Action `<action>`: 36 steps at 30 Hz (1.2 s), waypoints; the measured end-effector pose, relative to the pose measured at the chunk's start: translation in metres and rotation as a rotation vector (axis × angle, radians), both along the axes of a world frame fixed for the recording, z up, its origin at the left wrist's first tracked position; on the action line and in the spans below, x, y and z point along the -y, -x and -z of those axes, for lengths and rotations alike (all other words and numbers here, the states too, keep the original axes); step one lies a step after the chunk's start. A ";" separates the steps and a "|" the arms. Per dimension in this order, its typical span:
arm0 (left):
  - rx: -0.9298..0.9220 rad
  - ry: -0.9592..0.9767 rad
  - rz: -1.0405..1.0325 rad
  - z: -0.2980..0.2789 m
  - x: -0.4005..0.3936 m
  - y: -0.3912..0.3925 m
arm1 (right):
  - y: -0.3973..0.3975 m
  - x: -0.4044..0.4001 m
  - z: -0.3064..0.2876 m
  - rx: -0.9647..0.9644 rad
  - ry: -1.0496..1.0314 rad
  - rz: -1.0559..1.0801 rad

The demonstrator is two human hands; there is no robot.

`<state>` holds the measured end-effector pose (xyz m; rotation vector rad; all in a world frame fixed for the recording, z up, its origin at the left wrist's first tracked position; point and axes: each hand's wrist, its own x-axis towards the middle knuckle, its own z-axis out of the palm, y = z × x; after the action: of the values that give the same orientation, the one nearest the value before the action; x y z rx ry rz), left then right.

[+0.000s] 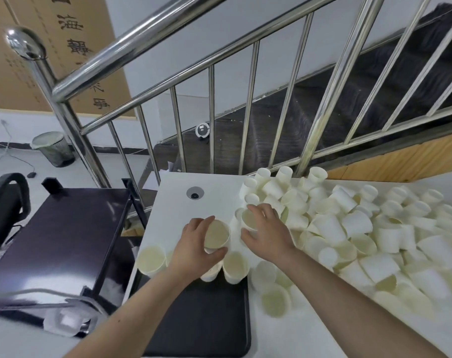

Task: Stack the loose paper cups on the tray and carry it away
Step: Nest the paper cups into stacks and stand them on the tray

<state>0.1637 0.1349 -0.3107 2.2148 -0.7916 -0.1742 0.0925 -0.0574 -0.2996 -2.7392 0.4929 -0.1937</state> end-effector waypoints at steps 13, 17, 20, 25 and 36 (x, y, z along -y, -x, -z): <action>-0.070 -0.187 0.048 0.022 -0.148 -0.007 | 0.016 -0.158 0.027 -0.173 -0.143 -0.154; -0.070 -0.320 0.077 0.033 -0.166 -0.008 | 0.016 -0.181 0.041 -0.248 -0.151 -0.156; -0.067 -0.357 0.114 0.042 -0.171 -0.008 | 0.011 -0.189 0.050 -0.306 -0.136 -0.166; -0.086 -0.375 0.164 0.058 -0.170 -0.008 | 0.003 -0.194 0.062 -0.383 -0.137 -0.151; -0.158 -0.319 0.125 0.076 -0.174 -0.016 | 0.007 -0.188 0.079 -0.308 -0.202 -0.126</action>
<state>0.1801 0.3088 -0.3866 2.4095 -0.8625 -0.5642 0.0853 0.1305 -0.3787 -2.5977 0.3926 0.2977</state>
